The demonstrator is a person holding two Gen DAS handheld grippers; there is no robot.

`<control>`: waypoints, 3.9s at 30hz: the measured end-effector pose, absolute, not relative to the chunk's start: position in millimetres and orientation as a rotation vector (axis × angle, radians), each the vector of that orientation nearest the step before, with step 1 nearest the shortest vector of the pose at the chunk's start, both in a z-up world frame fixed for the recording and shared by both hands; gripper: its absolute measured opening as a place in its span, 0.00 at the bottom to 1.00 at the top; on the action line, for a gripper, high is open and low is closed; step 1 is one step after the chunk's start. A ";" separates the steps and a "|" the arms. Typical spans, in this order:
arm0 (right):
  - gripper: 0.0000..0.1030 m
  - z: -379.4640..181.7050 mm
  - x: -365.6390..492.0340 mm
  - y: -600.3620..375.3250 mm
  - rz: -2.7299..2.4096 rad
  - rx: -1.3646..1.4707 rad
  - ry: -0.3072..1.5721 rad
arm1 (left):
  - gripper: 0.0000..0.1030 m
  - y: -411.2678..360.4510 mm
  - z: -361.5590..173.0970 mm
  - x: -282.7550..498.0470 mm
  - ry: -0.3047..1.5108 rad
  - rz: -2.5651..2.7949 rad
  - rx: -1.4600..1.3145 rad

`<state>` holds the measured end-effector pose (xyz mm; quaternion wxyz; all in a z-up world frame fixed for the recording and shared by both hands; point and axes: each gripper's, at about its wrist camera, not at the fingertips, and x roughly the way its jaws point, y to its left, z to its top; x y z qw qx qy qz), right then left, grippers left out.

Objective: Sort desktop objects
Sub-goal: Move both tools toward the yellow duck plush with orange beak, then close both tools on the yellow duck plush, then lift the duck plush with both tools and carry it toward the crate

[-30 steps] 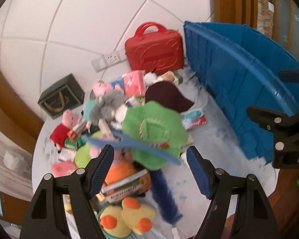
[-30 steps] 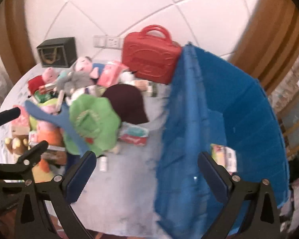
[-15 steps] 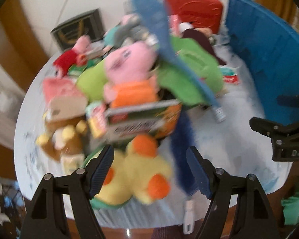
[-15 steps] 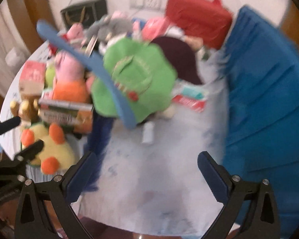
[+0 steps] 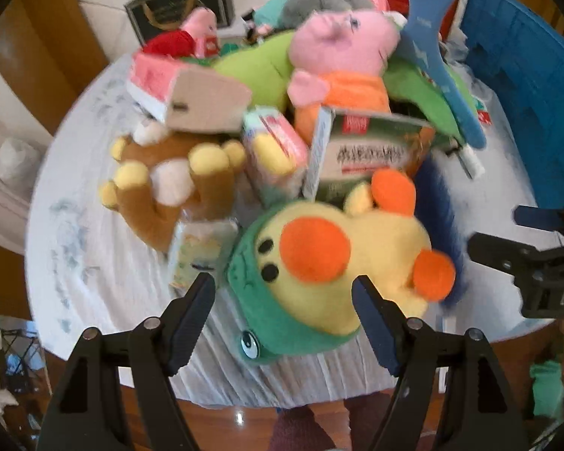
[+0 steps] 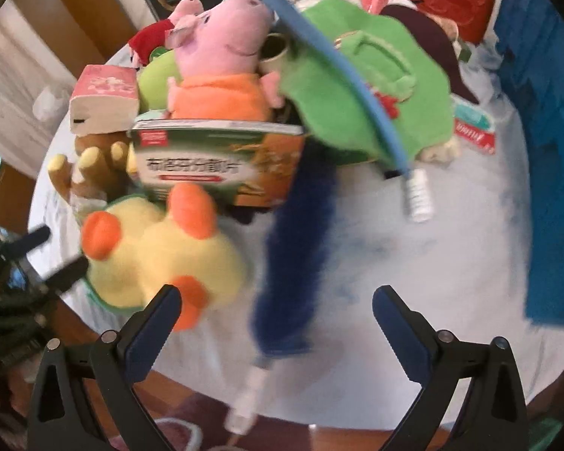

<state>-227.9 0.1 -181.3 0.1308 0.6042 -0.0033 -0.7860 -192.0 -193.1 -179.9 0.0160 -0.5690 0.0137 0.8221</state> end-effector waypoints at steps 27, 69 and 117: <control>1.00 -226.2 -220.8 -68.0 -2.156 1.799 0.061 | 0.96 -211.5 -224.3 -182.5 -0.017 2.559 -1.728; 0.68 -217.9 -188.3 -36.7 -2.167 1.736 -0.072 | 0.65 -204.5 -225.1 -169.7 -0.017 2.486 -1.565; 0.64 20.7 -159.5 145.0 -2.693 1.145 -0.249 | 0.62 1.2 -1.0 -182.1 0.191 2.574 -0.772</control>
